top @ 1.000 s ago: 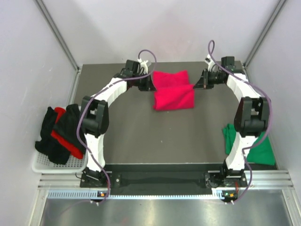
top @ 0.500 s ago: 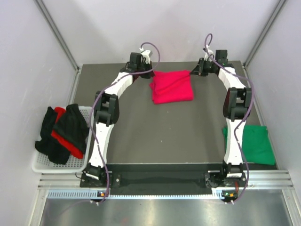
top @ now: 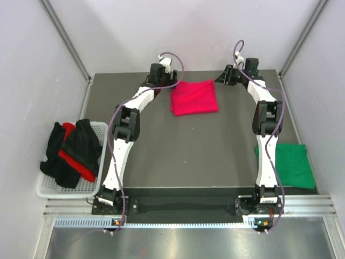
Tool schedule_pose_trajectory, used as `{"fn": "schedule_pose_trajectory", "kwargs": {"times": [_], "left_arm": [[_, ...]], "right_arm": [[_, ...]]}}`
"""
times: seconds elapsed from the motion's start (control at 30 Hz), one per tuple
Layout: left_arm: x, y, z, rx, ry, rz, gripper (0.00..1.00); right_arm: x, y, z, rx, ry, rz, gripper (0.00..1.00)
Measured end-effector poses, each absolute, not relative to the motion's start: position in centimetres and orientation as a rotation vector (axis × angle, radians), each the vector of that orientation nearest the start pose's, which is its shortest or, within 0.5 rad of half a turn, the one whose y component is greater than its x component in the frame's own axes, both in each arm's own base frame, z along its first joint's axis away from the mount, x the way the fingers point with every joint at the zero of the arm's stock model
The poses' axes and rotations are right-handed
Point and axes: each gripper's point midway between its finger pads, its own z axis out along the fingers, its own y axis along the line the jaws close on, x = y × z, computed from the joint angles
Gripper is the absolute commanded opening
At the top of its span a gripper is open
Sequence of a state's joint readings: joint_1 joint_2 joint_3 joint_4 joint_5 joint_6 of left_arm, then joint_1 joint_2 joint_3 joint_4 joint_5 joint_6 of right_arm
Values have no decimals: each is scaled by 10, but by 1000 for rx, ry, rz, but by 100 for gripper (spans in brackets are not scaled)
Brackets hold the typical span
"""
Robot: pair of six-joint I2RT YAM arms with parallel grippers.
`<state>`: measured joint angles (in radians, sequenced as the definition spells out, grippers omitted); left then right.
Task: Fold and stack the t-shirts
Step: Fold the tshirt, then neatly place the folded tshirt to the corner
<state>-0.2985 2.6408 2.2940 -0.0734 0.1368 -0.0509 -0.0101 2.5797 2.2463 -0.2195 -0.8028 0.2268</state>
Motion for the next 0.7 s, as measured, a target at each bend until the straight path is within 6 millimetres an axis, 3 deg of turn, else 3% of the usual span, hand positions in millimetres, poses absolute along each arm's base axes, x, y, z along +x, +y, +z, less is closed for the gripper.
{"fn": "schedule_pose_trajectory", "kwargs": {"times": [0.2, 0.27, 0.37, 0.43, 0.57, 0.7], "left_arm": [[676, -224, 81, 305, 1971, -306, 85], [667, -222, 80, 308, 2002, -316, 81], [637, -223, 80, 324, 2067, -403, 79], [622, -225, 89, 313, 2091, -482, 76], [612, -232, 111, 276, 2085, -636, 75], [605, -235, 110, 233, 2111, -727, 76]], "right_arm": [[635, 121, 87, -214, 2067, 986, 57], [630, 118, 79, -202, 2094, 1000, 58], [621, 117, 75, -197, 2120, 1042, 61], [615, 120, 75, -204, 2128, 1080, 61], [605, 126, 76, -215, 2141, 1157, 63], [597, 131, 79, -204, 2146, 1229, 64]]}}
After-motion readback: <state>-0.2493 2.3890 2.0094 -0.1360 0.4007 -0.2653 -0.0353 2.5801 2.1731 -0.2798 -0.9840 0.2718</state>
